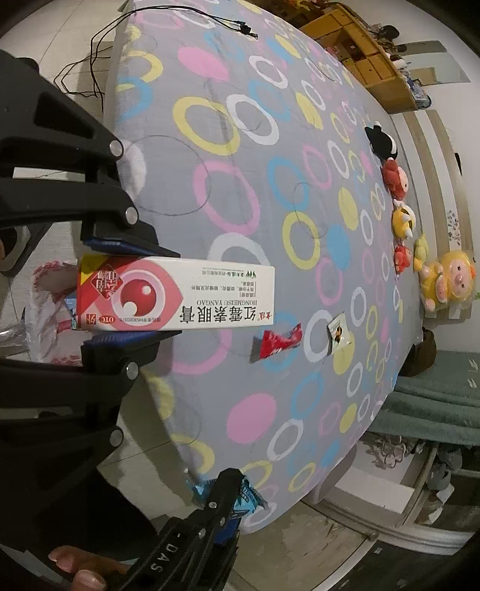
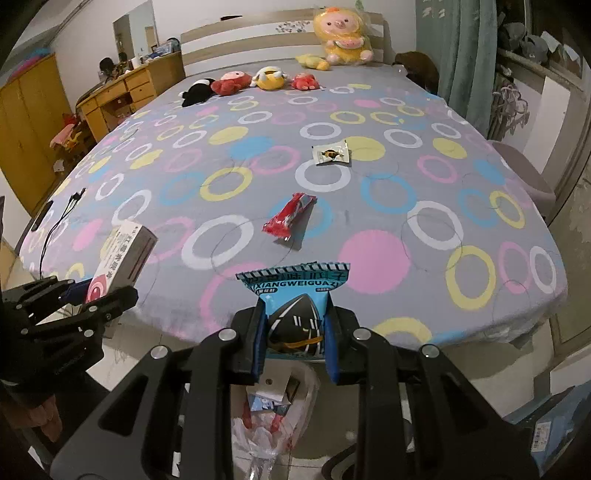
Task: Collect trash
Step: 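Lift the medicine box and blue packet off the bed over the trash bag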
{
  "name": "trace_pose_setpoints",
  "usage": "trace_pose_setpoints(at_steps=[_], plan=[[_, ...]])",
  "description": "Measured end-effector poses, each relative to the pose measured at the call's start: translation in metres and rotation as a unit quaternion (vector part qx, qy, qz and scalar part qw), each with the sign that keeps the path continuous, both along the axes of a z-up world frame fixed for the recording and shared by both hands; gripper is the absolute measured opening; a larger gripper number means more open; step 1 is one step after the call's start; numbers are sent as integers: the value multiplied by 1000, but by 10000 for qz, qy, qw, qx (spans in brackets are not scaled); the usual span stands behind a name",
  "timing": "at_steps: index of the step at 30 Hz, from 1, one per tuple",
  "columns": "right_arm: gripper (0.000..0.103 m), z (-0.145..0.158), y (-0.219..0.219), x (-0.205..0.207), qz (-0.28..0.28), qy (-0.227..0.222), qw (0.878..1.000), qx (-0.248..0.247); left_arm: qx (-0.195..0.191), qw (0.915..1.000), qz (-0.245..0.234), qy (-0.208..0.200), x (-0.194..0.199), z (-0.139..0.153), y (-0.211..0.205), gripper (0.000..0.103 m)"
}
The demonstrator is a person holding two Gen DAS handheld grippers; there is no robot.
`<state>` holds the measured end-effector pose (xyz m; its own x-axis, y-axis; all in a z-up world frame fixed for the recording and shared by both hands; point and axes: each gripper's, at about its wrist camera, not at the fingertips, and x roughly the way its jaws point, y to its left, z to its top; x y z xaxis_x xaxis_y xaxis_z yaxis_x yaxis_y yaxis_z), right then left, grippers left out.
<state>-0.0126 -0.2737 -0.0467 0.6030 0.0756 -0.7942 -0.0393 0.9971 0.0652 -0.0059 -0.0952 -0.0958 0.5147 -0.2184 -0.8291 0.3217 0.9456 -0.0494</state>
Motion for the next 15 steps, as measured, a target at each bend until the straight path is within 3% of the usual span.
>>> trace_pose_setpoints(at_steps=[5, 15], plan=[[25, -6, 11, -27, 102, 15, 9999, -40, 113, 9998, -162, 20, -30, -7, -5, 33], [25, -29, 36, -63, 307, 68, 9992, -254, 397, 9982, -380, 256, -67, -50, -2, 33]])
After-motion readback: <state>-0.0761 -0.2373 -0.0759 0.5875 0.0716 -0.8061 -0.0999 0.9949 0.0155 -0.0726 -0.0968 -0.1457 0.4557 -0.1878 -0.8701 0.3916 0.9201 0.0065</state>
